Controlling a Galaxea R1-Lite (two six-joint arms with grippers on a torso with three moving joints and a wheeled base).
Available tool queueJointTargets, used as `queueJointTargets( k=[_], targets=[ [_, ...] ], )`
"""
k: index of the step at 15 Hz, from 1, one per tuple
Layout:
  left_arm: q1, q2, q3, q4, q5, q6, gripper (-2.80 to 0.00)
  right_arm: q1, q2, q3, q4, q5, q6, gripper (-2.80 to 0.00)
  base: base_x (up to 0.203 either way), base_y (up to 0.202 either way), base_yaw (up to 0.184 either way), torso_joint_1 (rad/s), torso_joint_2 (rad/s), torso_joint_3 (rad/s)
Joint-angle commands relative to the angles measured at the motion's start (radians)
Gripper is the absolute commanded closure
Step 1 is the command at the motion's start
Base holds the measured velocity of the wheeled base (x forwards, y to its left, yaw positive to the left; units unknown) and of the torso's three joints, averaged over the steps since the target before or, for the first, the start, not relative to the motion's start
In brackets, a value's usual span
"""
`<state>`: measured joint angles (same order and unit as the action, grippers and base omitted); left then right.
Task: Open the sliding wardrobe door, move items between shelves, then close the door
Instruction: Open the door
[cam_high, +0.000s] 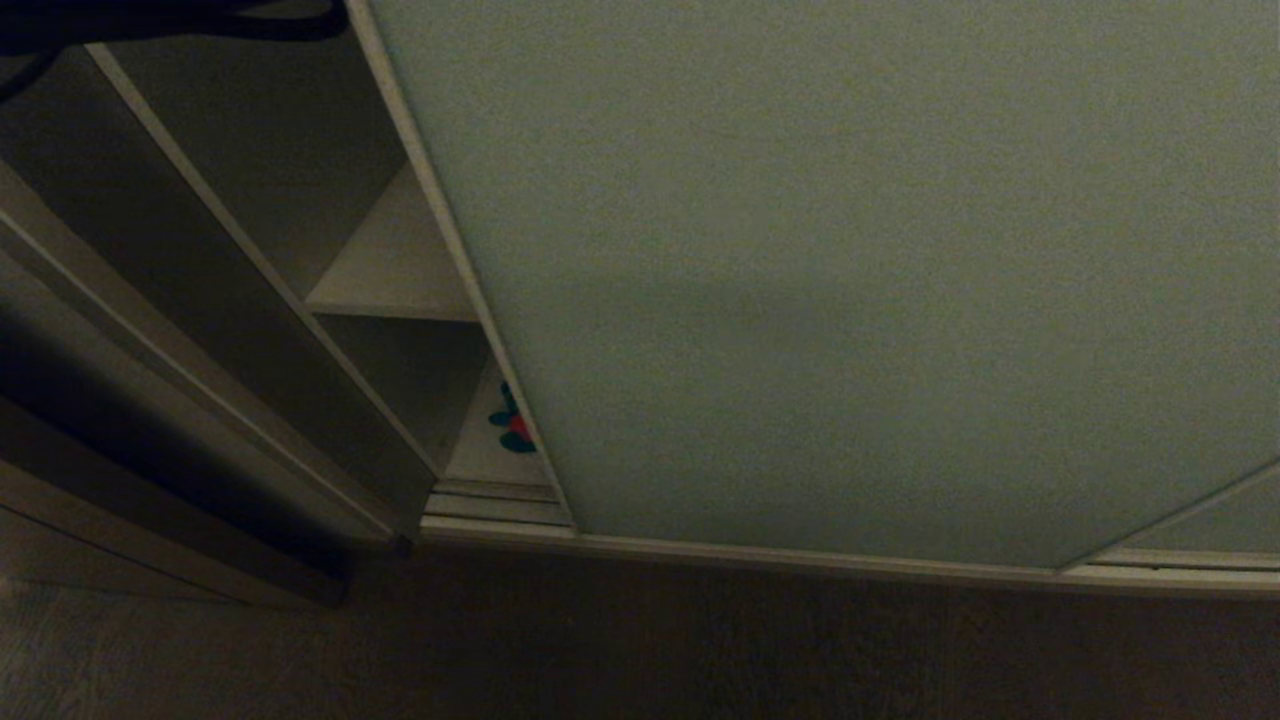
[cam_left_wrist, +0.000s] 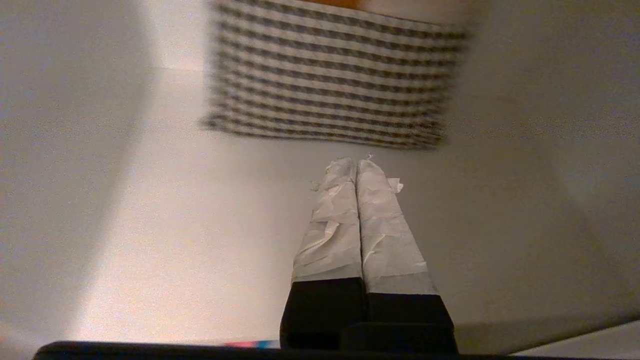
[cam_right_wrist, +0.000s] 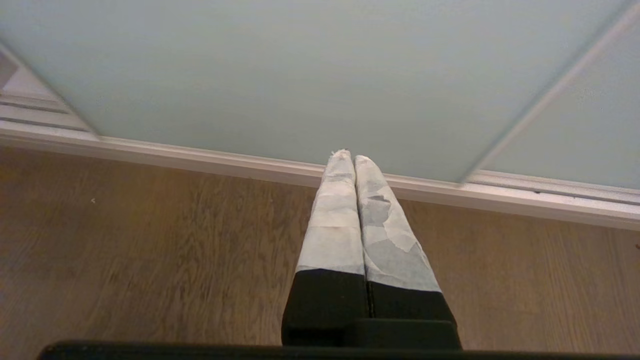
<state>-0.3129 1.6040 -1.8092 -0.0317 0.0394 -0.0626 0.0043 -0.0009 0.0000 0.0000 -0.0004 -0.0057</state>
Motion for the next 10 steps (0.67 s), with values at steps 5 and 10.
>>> queueJointTargets(
  k=[5,10],
  targets=[
    [-0.177,0.027,-0.031,0.007,0.047,0.000,0.00,0.000,0.001,0.002,-0.001,0.000,0.000,0.00,0.000,0.000,0.000,0.000,0.00,0.000],
    [-0.048,-0.005,-0.023,0.020,0.059,0.002,0.00,0.000,0.001,0.002,0.000,0.000,0.000,0.00,0.000,0.000,0.000,0.000,0.00,0.000]
  ],
)
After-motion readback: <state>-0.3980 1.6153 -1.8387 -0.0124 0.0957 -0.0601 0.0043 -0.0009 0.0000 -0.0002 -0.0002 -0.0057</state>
